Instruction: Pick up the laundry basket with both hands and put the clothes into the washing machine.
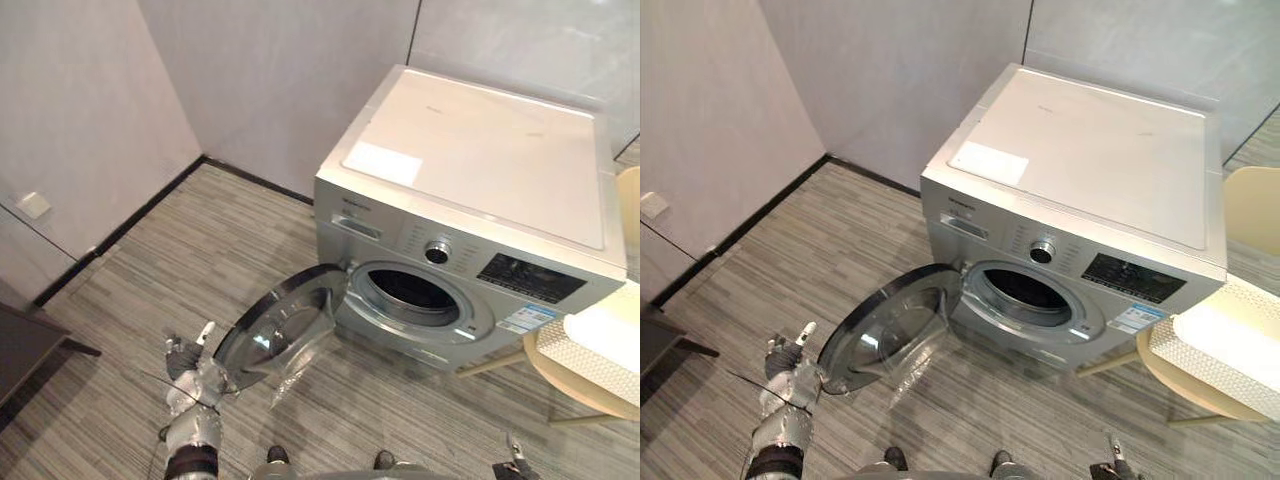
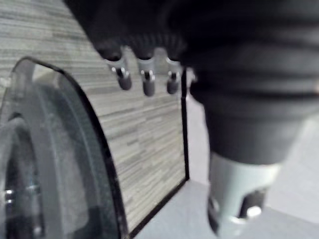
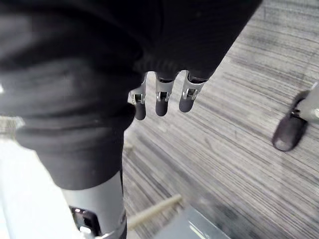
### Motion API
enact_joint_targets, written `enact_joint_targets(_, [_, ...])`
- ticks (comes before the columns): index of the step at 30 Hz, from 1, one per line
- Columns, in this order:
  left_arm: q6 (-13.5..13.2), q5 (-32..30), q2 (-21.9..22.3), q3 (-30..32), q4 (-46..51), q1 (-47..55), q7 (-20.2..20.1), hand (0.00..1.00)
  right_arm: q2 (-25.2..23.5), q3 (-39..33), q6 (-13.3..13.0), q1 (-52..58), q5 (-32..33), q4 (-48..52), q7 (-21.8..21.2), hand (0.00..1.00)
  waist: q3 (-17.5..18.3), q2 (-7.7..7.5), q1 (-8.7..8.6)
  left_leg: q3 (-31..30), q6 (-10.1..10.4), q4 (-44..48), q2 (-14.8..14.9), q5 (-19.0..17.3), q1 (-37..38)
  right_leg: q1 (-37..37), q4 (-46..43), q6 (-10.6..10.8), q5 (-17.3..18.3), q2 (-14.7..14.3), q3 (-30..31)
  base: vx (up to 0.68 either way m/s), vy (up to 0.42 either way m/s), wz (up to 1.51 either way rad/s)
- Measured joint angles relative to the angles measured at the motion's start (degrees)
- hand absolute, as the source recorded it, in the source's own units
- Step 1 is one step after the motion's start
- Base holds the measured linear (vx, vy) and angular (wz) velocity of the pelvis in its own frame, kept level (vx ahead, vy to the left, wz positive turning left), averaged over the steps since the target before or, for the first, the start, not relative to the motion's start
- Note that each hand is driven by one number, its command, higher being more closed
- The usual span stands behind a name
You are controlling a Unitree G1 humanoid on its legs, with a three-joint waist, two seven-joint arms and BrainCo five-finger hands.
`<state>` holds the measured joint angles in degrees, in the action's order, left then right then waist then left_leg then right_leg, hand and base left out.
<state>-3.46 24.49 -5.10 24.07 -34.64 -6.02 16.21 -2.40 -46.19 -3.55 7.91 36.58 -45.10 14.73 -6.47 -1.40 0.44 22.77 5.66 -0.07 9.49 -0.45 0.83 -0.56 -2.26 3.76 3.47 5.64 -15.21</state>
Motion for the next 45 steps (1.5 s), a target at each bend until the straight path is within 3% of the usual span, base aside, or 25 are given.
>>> enact_joint_targets(4, [0.7, 0.2, -6.9, 5.7, -11.0, -8.0, -0.7, 0.00, 3.0, -7.7, 0.1, -2.0, -0.1, -4.8, 0.0, 0.00, -2.4, -3.42, -2.01, 0.3, -0.2, 0.3, -0.2, 0.3, -3.9, 2.8, 2.8, 0.1, -2.7, -0.5, 1.1, -0.07, -0.015, -0.07])
enact_joint_targets(6, [1.0, 0.7, -11.9, 6.0, -15.8, -12.3, -1.3, 0.00, 4.2, -10.0, 0.1, -3.7, 0.1, -6.6, 0.1, 0.00, -4.2, -5.61, -2.84, 0.3, -0.5, 1.5, -0.3, 0.4, -6.3, 4.5, 3.8, 0.3, -4.1, -0.4, 1.4, -0.08, 0.005, -0.10])
enact_joint_targets(8, [1.5, 0.7, -14.1, 5.6, -17.3, -16.9, -2.2, 0.00, 5.4, -10.2, -0.1, -5.6, 0.9, -7.8, 0.0, 0.00, -5.8, -6.91, -2.97, 0.8, -1.3, 3.7, -0.2, -0.2, -8.7, 6.1, 4.3, 0.8, -5.8, -0.1, 2.1, -0.06, 0.020, -0.14])
enact_joint_targets(11, [1.7, 0.6, -13.9, 2.4, -17.7, -20.0, -3.9, 0.00, 5.5, -10.0, -0.4, -8.5, 1.2, -7.8, -0.6, 0.00, -7.4, -6.98, -3.51, 1.0, -2.4, 6.2, -0.3, -1.4, -10.3, 7.0, 4.5, 1.5, -7.5, 0.5, 2.9, -0.04, 0.064, -0.12])
enact_joint_targets(16, [1.1, -0.5, -8.5, -5.1, -17.7, -19.3, -6.8, 0.00, 4.6, -7.5, -0.4, -11.0, 3.4, -7.7, -1.7, 0.00, -8.5, -5.79, -3.40, 1.1, -3.8, 10.4, -0.7, -4.3, -11.1, 6.2, 4.4, 2.1, -7.9, 2.1, 2.8, -0.03, 0.071, 0.00])
enact_joint_targets(21, [0.8, -0.5, -3.2, -22.4, -16.4, -14.6, -8.4, 0.00, 1.6, -4.5, -0.5, -11.6, 3.3, -4.6, -2.7, 0.00, -9.0, -5.01, -2.84, 0.3, -4.3, 10.4, -2.8, -4.5, -10.4, 4.7, 4.4, 2.3, -7.9, 4.2, 1.0, -0.05, 0.073, 0.15])
enact_joint_targets(26, [3.0, -2.3, 2.0, -48.6, -15.2, -10.0, -13.5, 0.00, -1.0, 1.8, -0.4, -8.3, 3.3, -3.1, -2.7, 0.00, -9.0, -3.83, -3.10, -2.1, -5.7, 5.5, -7.0, -2.2, -6.9, 1.8, 3.6, 4.8, -6.0, 7.5, -1.7, -0.06, 0.064, 0.32])
enact_joint_targets(29, [3.2, -2.0, 5.7, -58.9, -15.2, -9.8, -15.5, 0.00, -2.3, 3.8, -0.2, -7.2, 3.3, -3.1, -2.9, 0.00, -8.5, -2.88, -3.60, -2.8, -6.1, 1.7, -8.6, 0.0, -5.3, 1.6, 2.9, 5.0, -5.8, 8.3, -2.3, -0.04, 0.048, 0.21])
enact_joint_targets(32, [3.3, -1.2, 7.8, -65.1, -15.5, -11.2, -16.3, 0.00, -3.0, 4.6, 0.1, -6.2, 3.4, -3.2, -3.3, 0.00, -8.4, -2.66, -5.64, -3.7, -6.2, -0.5, -9.4, 1.1, -3.6, 0.5, 2.6, 5.1, -5.6, 8.7, -3.4, -0.04, 0.030, 0.13])
enact_joint_targets(34, [3.3, -0.1, 9.1, -67.6, -16.4, -13.7, -16.2, 0.00, -2.9, 4.7, 0.0, -4.9, 3.9, -2.9, -3.4, 0.00, -8.2, -2.38, -6.10, -3.2, -6.0, -1.9, -9.5, 1.5, -2.6, 0.1, 2.6, 5.1, -5.6, 8.7, -3.4, -0.04, 0.016, 0.05])
enact_joint_targets(36, [3.3, 0.1, 11.6, -69.1, -20.3, -19.2, -16.0, 0.00, -2.0, 8.0, 0.0, -3.1, 4.7, -2.6, -3.6, 0.00, -8.1, -2.36, -6.64, -1.2, -5.7, -2.4, -9.4, 1.2, -2.0, 1.5, 2.1, 5.2, -5.2, 8.6, -1.4, -0.07, 0.027, -0.40])
enact_joint_targets(38, [3.3, 0.0, 13.5, -68.8, -22.4, -23.9, -15.6, 0.00, -0.8, 10.8, 0.1, -2.6, 5.0, -0.6, -3.7, 0.00, -7.9, -2.23, -8.27, 1.7, -5.9, -2.7, -9.3, 0.7, -2.0, 4.1, 0.9, 5.3, -4.7, 8.7, 2.0, -0.06, 0.034, -0.89])
enact_joint_targets(39, [2.9, -0.2, 13.6, -68.2, -21.3, -26.9, -15.0, 0.00, 0.3, 12.2, 0.1, -2.6, 5.0, 1.4, -3.8, 0.00, -7.8, -2.34, -10.21, 5.1, -5.6, -2.6, -9.2, -0.2, -1.9, 6.5, 0.2, 5.3, -4.7, 8.5, 5.6, -0.01, 0.046, -1.50])
enact_joint_targets(40, [2.0, -0.6, 12.9, -65.8, -21.0, -29.1, -14.7, 0.00, 1.9, 12.6, 0.0, -2.6, 5.0, 3.0, -4.0, 0.00, -7.5, -2.45, -12.37, 8.8, -5.5, -1.8, -8.8, -1.6, -1.6, 8.0, 0.2, 5.2, -4.8, 8.0, 9.4, 0.02, 0.042, -1.64])
enact_joint_targets(42, [2.0, -1.7, 12.5, -59.7, -22.1, -32.4, -13.5, 0.00, 4.5, 10.6, -0.1, -2.1, 5.0, 3.6, -4.6, 0.00, -7.5, -2.54, -13.92, 13.3, -5.0, -0.1, -8.1, -3.8, -0.9, 9.2, 1.0, 5.1, -6.1, 7.3, 13.9, 0.10, 0.010, -1.48])
enact_joint_targets(43, [1.9, -2.9, 11.8, -54.0, -22.2, -35.7, -12.0, 0.00, 6.5, 6.7, -0.3, -1.6, 5.1, 2.9, -4.9, 0.00, -7.4, -2.36, -15.30, 15.7, -4.6, 1.4, -7.4, -5.3, -0.7, 9.4, 2.2, 5.8, -7.0, 6.7, 16.4, 0.17, -0.030, -1.43])
enact_joint_targets(45, [1.6, -4.5, 8.9, -46.5, -22.2, -42.4, -10.7, 0.00, 9.2, -0.3, -0.7, -0.9, 5.2, -0.9, -5.0, 0.00, -7.2, -2.02, -16.18, 18.5, -4.2, 2.4, -6.5, -6.0, -0.1, 10.0, 2.9, 5.7, -7.9, 5.4, 19.0, 0.17, -0.050, -0.97])
